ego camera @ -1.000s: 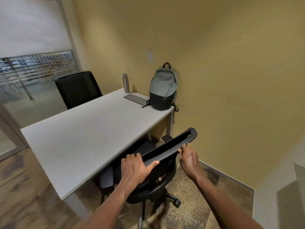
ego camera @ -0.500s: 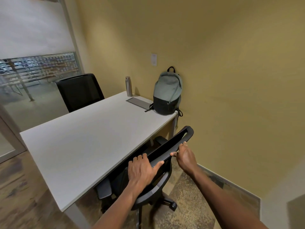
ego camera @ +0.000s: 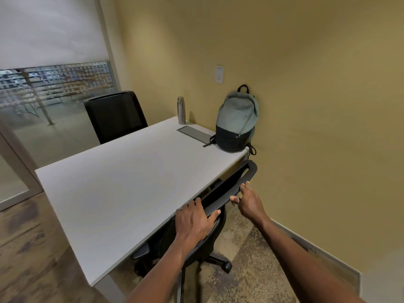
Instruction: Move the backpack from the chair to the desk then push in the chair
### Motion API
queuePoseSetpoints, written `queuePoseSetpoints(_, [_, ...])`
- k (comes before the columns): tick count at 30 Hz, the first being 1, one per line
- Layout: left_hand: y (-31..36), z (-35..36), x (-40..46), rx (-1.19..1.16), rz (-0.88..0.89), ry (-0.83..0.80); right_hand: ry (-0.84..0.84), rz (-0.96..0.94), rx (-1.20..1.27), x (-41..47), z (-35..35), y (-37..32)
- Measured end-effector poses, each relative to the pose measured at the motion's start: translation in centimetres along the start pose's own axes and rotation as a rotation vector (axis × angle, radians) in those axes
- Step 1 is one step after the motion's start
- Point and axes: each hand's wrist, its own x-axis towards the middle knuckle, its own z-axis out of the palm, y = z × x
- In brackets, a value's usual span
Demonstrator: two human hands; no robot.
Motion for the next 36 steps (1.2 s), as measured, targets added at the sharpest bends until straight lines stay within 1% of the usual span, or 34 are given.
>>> queuePoseSetpoints(5, [-2.0,0.3,2.0,-0.012,-0.016,-0.040,-0.077,0.004,-0.052,2.5,1.3,-1.2])
queuePoseSetpoints(9, [-3.4,0.4,3.4,-0.042,-0.025,-0.046,-0.079,-0.013,-0.041,4.0,2.0,-2.3])
queuePoseSetpoints(16, [-5.2,0.8,4.9,-0.065,-0.034,-0.045,-0.103,-0.011,-0.106,5.9,3.3,-3.8])
queuePoseSetpoints(22, [-5.2,1.1,5.7,-0.037,-0.041,-0.043,-0.113,0.002,-0.113,7.4,3.6,-4.0])
queuePoseSetpoints(27, [-5.0,1.1,6.2,-0.029,-0.046,-0.051,-0.163,0.021,-0.131,8.0,3.6,-4.1])
queuePoseSetpoints(32, [-5.5,1.3,6.4,-0.075,-0.044,-0.049,-0.197,0.056,-0.120,7.8,3.5,-5.0])
queuePoseSetpoints(34, [-5.9,1.4,6.4,-0.101,-0.023,-0.068,-0.179,0.055,-0.134,7.0,3.7,-5.3])
queuePoseSetpoints(36, [-6.4,1.4,6.4,-0.157,0.014,-0.133,-0.135,0.033,-0.145,5.7,4.2,-5.4])
